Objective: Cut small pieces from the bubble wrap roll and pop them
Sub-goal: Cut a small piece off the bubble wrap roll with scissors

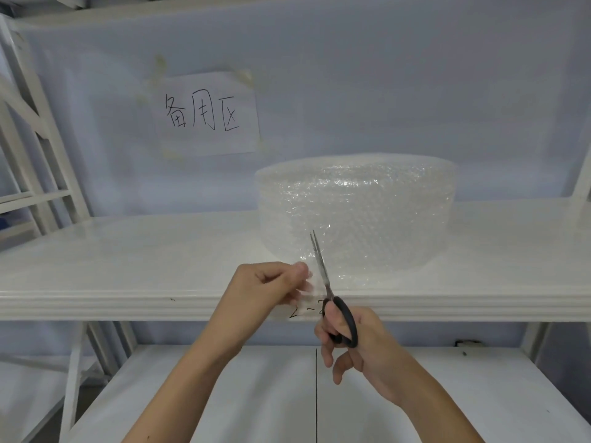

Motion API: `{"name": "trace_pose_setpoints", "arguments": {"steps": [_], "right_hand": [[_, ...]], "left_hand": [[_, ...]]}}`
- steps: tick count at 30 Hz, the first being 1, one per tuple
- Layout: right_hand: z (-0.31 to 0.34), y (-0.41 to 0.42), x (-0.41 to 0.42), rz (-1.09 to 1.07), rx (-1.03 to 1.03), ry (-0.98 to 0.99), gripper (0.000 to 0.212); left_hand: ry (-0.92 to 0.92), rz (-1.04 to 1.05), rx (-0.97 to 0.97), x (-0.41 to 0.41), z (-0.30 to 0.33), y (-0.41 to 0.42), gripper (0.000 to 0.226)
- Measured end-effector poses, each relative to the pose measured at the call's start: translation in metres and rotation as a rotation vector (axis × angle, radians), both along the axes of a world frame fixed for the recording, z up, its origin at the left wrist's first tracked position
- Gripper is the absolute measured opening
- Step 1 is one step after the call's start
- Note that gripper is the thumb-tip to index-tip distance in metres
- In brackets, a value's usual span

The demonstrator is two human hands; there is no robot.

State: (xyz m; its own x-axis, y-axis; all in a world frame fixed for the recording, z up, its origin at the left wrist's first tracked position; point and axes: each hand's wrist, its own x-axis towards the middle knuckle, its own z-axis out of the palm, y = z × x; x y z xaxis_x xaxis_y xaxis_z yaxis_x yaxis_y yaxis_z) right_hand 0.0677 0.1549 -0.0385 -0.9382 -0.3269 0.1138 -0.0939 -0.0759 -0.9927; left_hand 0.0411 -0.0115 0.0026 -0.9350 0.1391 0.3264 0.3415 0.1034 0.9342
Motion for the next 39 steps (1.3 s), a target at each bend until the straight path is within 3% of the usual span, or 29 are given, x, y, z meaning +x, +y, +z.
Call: {"name": "trace_pose_setpoints", "arguments": {"steps": [2, 4, 7, 11, 22, 39], "right_hand": [[0.001, -0.001, 0.001, -0.004, 0.004, -0.008, 0.039], [0.001, -0.001, 0.001, 0.0, -0.003, -0.011, 0.042], [0.0, -0.001, 0.001, 0.009, -0.009, -0.017, 0.051], [0.003, -0.002, 0.003, 0.012, -0.01, -0.018, 0.045], [0.011, 0.002, -0.003, 0.01, 0.018, 0.008, 0.041], [0.025, -0.001, -0.015, -0.03, 0.01, 0.05, 0.055]], "left_hand": [[-0.043, 0.029, 0.098, -0.002, 0.003, 0.0, 0.054], [-0.064, 0.037, 0.135, -0.003, 0.007, 0.004, 0.057], [-0.014, 0.034, 0.073, -0.005, 0.008, 0.012, 0.042], [0.015, 0.027, 0.044, -0.007, 0.006, 0.018, 0.019], [0.039, -0.061, 0.017, -0.006, 0.0, 0.019, 0.019], [0.069, -0.098, -0.079, -0.005, -0.006, 0.017, 0.02]]}}
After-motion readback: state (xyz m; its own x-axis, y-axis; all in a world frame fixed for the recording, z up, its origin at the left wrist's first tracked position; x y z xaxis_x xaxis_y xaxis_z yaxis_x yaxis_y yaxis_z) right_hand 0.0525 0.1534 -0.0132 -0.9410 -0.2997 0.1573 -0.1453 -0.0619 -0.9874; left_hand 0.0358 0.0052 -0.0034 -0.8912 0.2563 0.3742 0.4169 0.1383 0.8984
